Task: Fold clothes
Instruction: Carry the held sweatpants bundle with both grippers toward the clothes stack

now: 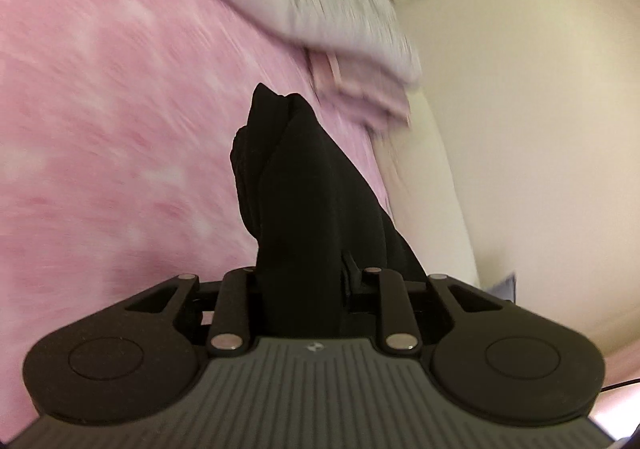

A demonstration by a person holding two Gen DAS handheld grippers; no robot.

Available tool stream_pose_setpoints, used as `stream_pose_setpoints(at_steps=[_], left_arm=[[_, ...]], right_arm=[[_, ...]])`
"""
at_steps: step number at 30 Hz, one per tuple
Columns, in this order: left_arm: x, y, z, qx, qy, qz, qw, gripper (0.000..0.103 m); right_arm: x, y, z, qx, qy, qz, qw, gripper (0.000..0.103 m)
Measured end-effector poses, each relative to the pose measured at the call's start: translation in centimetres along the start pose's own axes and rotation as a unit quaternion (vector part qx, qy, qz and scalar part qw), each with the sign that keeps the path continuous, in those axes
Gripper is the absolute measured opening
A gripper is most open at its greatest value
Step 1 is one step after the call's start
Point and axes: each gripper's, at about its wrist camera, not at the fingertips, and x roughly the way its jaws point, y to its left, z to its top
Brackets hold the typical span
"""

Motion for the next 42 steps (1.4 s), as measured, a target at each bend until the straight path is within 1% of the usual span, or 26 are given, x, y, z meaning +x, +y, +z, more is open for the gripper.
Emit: stream_pose_setpoints(at_steps=[3, 6, 9, 11, 14, 17, 19, 21, 24, 26, 29, 32, 35, 38, 42], left_arm=[[-9.6, -0.1, 0.4, -0.020, -0.039, 0.020, 0.9988, 0.020], [-18.2, -0.1, 1.0, -0.036, -0.069, 0.034, 0.9964, 0.021], [-25.3, 0.0, 1.6, -0.043, -0.093, 0.052, 0.9934, 0.021], [-29.1, 0.3, 2.0, -0.047, -0.109, 0.060, 0.9911, 0.021], [-33.2, 1.1, 2.1, -0.061, -0.142, 0.067, 0.9857, 0.021], [-37.1, 2.0, 2.0, -0.078, -0.177, 0.072, 0.9785, 0.021], [-39.6, 2.7, 1.7, -0.089, -0.206, 0.072, 0.9718, 0.021], [-42.0, 3.4, 1.1, -0.105, -0.239, 0.070, 0.9629, 0.021], [-44.9, 4.0, 0.4, -0.109, -0.279, 0.075, 0.9512, 0.021], [-46.5, 4.7, 0.4, -0.112, -0.298, 0.074, 0.9451, 0.021], [-49.2, 6.2, 1.0, -0.118, -0.314, 0.072, 0.9392, 0.021], [-52.1, 8.4, 2.8, -0.116, -0.321, 0.071, 0.9372, 0.021], [-56.0, 11.2, 5.3, -0.105, -0.320, 0.069, 0.9390, 0.021], [-60.2, 14.8, 8.9, -0.087, -0.307, 0.067, 0.9454, 0.021], [-66.5, 19.7, 14.8, -0.067, -0.283, 0.067, 0.9544, 0.021]], right_arm=[[3.6, 6.5, -3.3, -0.008, 0.035, 0.018, 0.999, 0.019], [7.0, 12.4, -6.5, -0.006, 0.062, 0.032, 0.998, 0.019], [10.3, 17.0, -9.8, -0.008, 0.086, 0.041, 0.995, 0.019], [12.5, 19.7, -11.9, -0.012, 0.102, 0.047, 0.994, 0.019], [15.7, 23.1, -14.4, -0.023, 0.132, 0.051, 0.990, 0.019], [19.1, 26.0, -15.4, -0.049, 0.167, 0.050, 0.984, 0.019], [21.4, 27.7, -15.8, -0.069, 0.191, 0.054, 0.978, 0.019], [23.4, 29.2, -16.6, -0.088, 0.215, 0.065, 0.971, 0.019], [26.4, 31.2, -18.3, -0.113, 0.247, 0.082, 0.959, 0.019], [28.2, 32.4, -19.3, -0.128, 0.262, 0.091, 0.952, 0.019], [31.3, 34.2, -20.5, -0.142, 0.274, 0.093, 0.947, 0.019], [33.8, 36.1, -22.5, -0.149, 0.277, 0.095, 0.945, 0.019], [37.3, 38.1, -24.2, -0.143, 0.268, 0.106, 0.947, 0.019], [41.5, 40.2, -26.6, -0.133, 0.248, 0.121, 0.952, 0.019], [47.9, 42.9, -30.2, -0.102, 0.216, 0.130, 0.962, 0.019]])
